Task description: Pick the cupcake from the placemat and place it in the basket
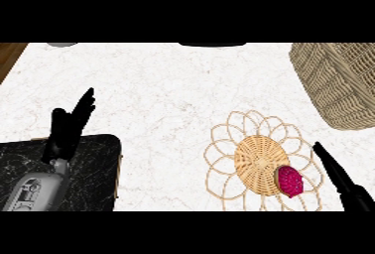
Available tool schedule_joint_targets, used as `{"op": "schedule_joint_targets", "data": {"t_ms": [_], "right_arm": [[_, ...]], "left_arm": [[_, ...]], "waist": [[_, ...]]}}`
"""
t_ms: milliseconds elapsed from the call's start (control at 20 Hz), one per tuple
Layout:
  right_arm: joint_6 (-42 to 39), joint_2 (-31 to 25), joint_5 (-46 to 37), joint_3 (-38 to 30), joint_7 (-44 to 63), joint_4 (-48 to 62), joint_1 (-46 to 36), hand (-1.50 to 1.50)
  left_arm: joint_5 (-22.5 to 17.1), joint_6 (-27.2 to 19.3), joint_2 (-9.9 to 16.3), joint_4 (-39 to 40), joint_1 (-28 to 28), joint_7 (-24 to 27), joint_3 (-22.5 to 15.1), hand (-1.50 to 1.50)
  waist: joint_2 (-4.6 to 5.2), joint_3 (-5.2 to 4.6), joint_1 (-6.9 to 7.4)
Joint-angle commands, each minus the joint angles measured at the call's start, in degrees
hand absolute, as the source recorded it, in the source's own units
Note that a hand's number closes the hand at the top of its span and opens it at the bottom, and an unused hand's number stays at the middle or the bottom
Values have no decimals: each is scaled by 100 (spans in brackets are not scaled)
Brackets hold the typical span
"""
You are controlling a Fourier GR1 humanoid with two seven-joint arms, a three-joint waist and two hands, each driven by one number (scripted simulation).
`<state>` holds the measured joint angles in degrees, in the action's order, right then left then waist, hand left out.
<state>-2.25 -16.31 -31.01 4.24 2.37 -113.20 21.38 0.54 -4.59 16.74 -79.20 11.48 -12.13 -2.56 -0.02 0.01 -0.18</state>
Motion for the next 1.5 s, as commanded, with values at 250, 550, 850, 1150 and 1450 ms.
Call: {"op": "schedule_joint_targets", "data": {"t_ms": [250,550,850,1150,1450], "right_arm": [[-301,237,-136,-162,-70,89,78,-150],[-497,466,-343,-88,168,759,-666,-150],[-375,567,-455,-198,-175,1008,-570,-150],[-198,697,-981,202,-270,1258,-459,150],[446,605,-1643,48,-598,1767,-990,150]], "left_arm": [[263,158,-155,427,257,181,402,0],[470,196,-360,207,243,-7,329,0],[381,517,-284,73,108,4,584,0],[499,456,-432,-130,104,-225,529,0],[509,540,-373,-52,218,-269,647,0]], "waist": [[0,-1,-17],[2,-1,3],[-1,0,2],[-2,0,1],[2,0,13]]}}
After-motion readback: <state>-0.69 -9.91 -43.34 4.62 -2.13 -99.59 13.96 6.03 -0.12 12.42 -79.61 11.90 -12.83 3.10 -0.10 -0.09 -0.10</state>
